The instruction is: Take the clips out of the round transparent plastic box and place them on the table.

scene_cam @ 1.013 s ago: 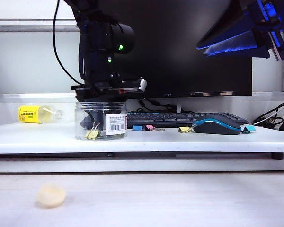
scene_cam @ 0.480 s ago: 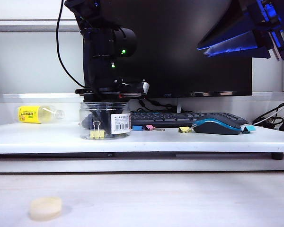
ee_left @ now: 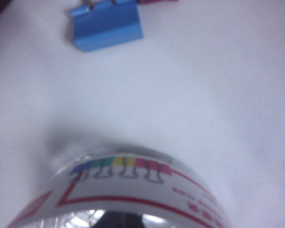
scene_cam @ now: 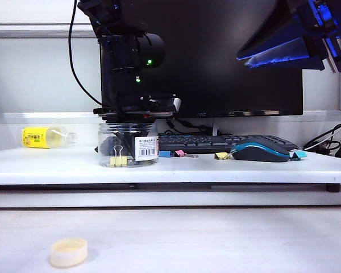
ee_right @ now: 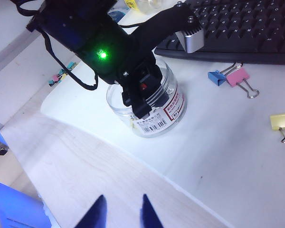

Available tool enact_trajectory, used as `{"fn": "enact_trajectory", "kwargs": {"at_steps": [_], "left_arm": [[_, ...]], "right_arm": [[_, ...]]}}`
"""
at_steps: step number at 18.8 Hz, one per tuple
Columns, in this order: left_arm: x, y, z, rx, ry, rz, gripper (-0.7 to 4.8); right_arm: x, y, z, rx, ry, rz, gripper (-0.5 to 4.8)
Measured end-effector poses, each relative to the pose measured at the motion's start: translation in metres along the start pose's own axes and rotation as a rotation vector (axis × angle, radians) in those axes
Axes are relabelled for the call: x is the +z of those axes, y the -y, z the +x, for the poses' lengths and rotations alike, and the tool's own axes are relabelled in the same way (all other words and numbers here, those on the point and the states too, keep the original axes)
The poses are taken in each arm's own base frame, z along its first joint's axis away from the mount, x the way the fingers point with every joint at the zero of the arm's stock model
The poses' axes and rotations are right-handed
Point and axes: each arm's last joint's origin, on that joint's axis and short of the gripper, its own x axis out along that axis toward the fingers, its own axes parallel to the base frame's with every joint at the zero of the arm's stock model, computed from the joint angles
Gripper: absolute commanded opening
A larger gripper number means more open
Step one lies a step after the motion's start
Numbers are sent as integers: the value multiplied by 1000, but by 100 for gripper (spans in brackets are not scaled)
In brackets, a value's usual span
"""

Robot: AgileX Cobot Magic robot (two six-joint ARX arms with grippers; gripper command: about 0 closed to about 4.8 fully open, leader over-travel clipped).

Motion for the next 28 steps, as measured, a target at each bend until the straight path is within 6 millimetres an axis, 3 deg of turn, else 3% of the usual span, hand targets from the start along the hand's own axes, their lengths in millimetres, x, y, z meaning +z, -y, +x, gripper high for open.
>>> {"fn": "enact_trajectory", "kwargs": {"at_steps": [9, 13, 18, 24, 28], "left_arm": [[6, -4, -10, 12, 3, -39, -6], [4, -5, -42, 36, 59, -42, -6], [0, -4, -57, 37, 68, -40, -6], [-5, -2, -94, 30, 157, -38, -6], [-6, 14, -121, -82, 251, 3, -6]], "right_arm": [[0, 0, 0, 0, 0, 4, 99], [0, 0, 0, 0, 0, 4, 99], [0, 0, 0, 0, 0, 4, 99], [1, 0, 0, 1, 6, 0, 99], [1, 2, 0, -54, 23, -33, 99]]}}
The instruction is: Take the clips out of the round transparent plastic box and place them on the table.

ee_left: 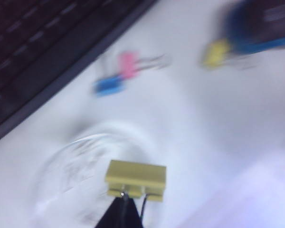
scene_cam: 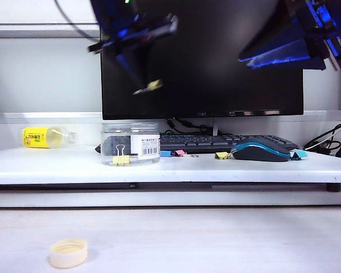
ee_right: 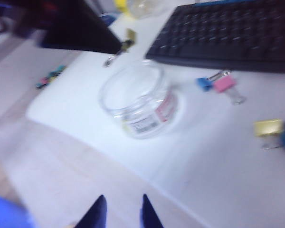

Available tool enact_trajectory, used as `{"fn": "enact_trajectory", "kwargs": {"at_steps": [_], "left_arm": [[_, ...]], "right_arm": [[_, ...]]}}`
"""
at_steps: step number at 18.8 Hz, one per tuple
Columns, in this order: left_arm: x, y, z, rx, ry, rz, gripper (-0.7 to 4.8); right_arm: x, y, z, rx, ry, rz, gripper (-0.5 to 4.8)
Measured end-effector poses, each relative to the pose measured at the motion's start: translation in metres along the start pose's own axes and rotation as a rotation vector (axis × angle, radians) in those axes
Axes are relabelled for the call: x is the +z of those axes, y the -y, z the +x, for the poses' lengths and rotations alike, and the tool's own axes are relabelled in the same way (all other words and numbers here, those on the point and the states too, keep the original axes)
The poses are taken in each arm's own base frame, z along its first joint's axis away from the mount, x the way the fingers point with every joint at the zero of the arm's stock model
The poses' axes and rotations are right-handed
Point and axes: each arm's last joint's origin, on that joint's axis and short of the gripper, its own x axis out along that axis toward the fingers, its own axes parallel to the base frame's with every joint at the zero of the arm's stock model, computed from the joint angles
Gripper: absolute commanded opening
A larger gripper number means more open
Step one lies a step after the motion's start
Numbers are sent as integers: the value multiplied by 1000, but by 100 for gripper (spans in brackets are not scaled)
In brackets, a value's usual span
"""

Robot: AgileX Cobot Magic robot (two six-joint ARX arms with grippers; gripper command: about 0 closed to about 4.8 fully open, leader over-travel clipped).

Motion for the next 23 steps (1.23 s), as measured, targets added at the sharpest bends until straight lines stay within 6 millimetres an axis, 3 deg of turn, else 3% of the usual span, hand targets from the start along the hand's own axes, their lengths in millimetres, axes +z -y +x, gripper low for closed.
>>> {"fn": "enact_trajectory", "kwargs": {"at_steps": [6, 9, 14, 20, 23], "left_arm": [[4, 41, 4, -107, 23, 125, -6], [7, 46, 8, -111, 43, 143, -6], [4, 47, 56, -120, -58, 135, -6], [4, 49, 93, -124, -85, 120, -6], [8, 49, 100, -121, -40, 122, 1]], "right_arm": [[2, 9, -4, -59, 16, -8, 99], [3, 16, -11, -103, 25, 10, 99], [10, 13, -25, -118, 85, -8, 99], [10, 9, -30, -91, 84, -10, 99], [9, 7, -30, -39, 62, -5, 99]]}}
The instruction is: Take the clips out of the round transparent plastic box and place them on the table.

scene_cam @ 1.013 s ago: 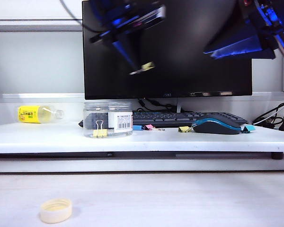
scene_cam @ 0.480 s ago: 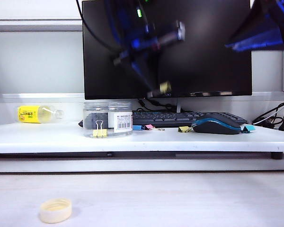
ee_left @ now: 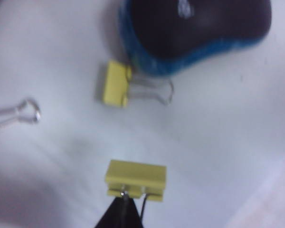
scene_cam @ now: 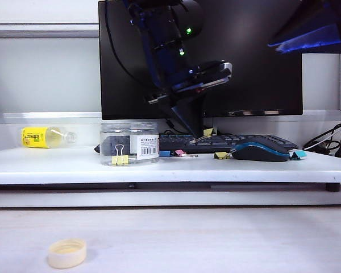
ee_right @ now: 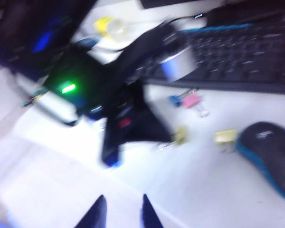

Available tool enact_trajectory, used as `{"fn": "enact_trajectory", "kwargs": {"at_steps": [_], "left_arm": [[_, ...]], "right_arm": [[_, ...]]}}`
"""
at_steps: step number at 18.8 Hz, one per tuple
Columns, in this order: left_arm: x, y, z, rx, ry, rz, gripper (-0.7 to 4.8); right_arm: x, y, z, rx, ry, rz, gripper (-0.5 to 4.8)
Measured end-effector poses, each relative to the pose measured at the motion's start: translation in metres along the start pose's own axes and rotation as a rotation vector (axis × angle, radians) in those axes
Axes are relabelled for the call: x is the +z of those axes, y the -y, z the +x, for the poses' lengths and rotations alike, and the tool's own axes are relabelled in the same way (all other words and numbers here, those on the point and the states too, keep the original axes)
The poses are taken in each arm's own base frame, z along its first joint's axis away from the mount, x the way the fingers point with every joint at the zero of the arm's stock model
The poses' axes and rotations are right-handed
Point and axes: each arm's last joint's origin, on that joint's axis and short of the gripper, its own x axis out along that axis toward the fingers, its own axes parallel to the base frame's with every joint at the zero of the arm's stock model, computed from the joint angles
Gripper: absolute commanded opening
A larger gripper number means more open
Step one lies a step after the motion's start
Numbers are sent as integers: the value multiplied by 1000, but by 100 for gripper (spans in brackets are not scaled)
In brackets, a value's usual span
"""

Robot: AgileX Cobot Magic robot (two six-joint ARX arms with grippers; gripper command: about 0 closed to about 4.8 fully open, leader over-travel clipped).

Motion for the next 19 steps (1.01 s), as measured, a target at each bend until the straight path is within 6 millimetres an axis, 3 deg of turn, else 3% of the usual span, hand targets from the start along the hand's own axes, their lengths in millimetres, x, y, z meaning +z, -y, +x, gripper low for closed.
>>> {"fn": "enact_trajectory", "kwargs": {"at_steps": [2, 8, 11, 13, 15, 17, 19], "left_arm": [[2, -1, 3, 5, 20, -1, 91], [2, -3, 11, 41, 14, -17, 99], [4, -3, 2, 48, -7, -21, 99], [17, -2, -24, 80, 11, 3, 99], [31, 0, -71, 171, 76, 44, 99], [22, -8, -131, 251, 70, 15, 98], [4, -26, -154, 277, -1, -44, 98]], "right_arm": [[-1, -1, 0, 25, -10, 2, 99], [-1, -2, 0, 57, -19, 7, 99], [-1, -2, 0, 71, -24, 8, 99], [-2, -2, 0, 69, -29, 11, 99], [-2, -2, 0, 69, -29, 11, 99], [-2, -2, 0, 68, -33, 13, 99], [-2, -2, 0, 68, -33, 13, 99]]}}
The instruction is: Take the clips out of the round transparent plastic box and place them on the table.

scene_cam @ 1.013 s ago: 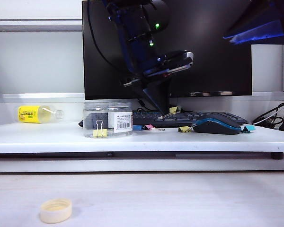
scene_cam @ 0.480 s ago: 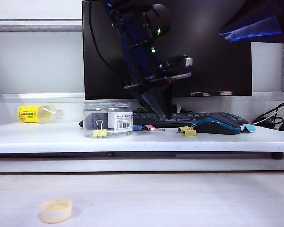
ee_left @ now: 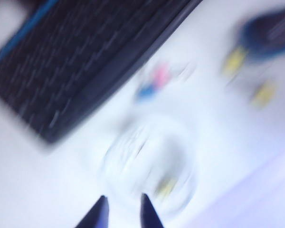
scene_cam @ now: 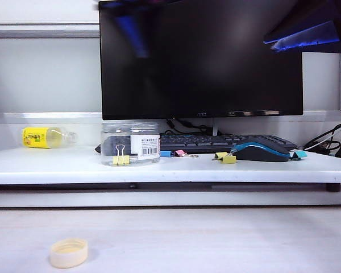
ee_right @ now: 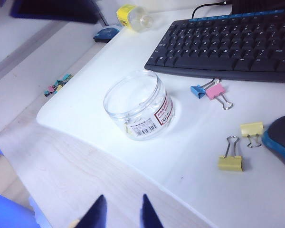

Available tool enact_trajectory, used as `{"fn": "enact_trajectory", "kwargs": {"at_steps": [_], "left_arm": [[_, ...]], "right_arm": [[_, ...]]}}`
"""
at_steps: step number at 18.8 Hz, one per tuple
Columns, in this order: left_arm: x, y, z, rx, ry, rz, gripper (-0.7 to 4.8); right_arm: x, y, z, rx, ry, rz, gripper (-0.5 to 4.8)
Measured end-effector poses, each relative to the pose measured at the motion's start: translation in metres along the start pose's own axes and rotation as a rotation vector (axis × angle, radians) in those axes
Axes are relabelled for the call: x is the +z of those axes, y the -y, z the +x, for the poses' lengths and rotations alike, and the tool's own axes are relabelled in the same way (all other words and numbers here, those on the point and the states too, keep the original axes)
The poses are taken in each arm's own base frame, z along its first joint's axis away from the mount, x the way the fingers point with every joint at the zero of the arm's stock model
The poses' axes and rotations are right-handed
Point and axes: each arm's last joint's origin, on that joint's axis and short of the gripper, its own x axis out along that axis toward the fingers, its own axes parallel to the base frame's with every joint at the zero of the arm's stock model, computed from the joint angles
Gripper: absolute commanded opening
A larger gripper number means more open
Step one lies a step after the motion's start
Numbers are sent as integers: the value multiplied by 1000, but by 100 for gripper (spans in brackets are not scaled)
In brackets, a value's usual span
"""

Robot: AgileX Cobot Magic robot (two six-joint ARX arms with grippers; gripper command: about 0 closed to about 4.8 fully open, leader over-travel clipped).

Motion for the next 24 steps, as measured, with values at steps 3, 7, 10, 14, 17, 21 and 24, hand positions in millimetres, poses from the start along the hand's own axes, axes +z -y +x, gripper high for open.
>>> {"fn": "enact_trajectory", "kwargs": {"at_steps": [3, 7, 10, 14, 17, 21, 24], "left_arm": [[-13, -21, 7, -41, -91, -71, 98], [-29, -15, 45, -131, -219, 21, 98], [-30, -15, 56, -133, -211, 80, 98], [-33, -14, 68, -138, -212, 117, 98], [-33, -13, 76, -142, -212, 140, 98], [-35, -11, 102, -184, -261, 162, 98], [-37, -13, 105, -190, -274, 177, 97]], "right_arm": [[0, 0, 0, 1, 3, -2, 99], [0, -1, 0, 6, 1, -3, 99], [0, -1, 0, 6, 0, -3, 99], [0, -1, 0, 5, -3, -1, 99], [-1, -1, 0, 4, -8, 3, 99], [-1, -1, 1, 4, -10, 4, 99], [-3, 0, 1, 1, -19, 10, 99]]}}
